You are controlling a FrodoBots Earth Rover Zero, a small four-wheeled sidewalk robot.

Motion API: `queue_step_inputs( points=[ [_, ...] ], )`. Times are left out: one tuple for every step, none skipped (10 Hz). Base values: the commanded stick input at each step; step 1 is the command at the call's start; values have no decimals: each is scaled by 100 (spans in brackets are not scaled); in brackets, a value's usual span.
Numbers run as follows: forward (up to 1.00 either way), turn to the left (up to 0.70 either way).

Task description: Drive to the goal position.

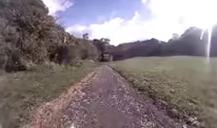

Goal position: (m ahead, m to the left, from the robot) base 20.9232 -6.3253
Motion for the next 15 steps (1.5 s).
queue_step_inputs(
  points=[
    [70, 35],
    [70, 35],
    [70, 35],
    [70, 35],
    [70, 35],
    [70, 35],
    [70, 35],
    [70, 20],
    [70, 2],
    [70, 0],
    [70, 0],
    [70, 0],
    [70, 0],
    [70, -11],
    [70, -23]
  ],
)
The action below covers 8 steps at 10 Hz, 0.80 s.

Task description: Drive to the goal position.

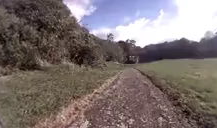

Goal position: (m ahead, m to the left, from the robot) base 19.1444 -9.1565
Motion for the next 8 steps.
queue_step_inputs(
  points=[
    [70, -31],
    [70, -34],
    [70, -34],
    [70, -34],
    [70, -20],
    [70, 0],
    [70, 0],
    [70, 0]
  ],
)
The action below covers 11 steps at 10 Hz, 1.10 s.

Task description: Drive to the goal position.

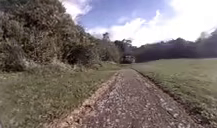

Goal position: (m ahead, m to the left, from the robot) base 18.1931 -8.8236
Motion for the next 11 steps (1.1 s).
queue_step_inputs(
  points=[
    [70, 0],
    [70, 0],
    [70, 0],
    [70, -34],
    [70, -34],
    [70, -32],
    [70, -26],
    [70, -6],
    [70, 0],
    [70, 0],
    [70, 0]
  ],
)
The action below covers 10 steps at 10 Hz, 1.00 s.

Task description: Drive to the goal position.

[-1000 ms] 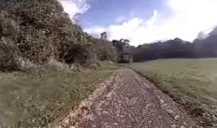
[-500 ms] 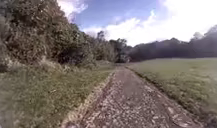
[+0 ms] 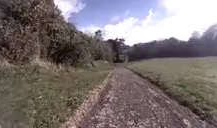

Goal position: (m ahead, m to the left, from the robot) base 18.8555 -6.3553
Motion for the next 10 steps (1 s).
queue_step_inputs(
  points=[
    [70, 0],
    [70, 0],
    [70, -1],
    [70, -30],
    [70, -33],
    [70, -33],
    [70, -33],
    [70, -33],
    [70, -34],
    [70, -34]
  ],
)
